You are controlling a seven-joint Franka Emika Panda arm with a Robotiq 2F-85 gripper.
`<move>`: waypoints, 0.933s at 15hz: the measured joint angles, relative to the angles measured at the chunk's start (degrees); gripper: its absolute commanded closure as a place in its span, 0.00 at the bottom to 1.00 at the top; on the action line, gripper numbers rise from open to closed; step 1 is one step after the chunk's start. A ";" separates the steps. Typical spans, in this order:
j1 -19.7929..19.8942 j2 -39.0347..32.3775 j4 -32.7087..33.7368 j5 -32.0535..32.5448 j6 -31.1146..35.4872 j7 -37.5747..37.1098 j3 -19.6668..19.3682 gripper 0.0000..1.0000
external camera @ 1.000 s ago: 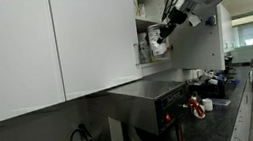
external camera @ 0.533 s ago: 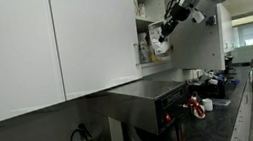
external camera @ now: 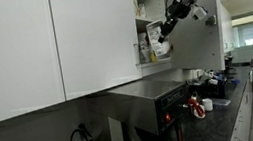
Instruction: Open the right cabinet door and take out the sugar bottle, the close the door
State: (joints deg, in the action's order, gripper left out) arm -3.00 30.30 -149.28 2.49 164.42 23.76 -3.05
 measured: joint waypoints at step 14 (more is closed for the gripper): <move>-9.41 5.16 -0.63 1.55 -10.91 -3.23 1.46 0.77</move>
State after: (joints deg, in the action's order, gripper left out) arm -12.41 35.46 -149.91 4.04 153.51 20.52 -1.59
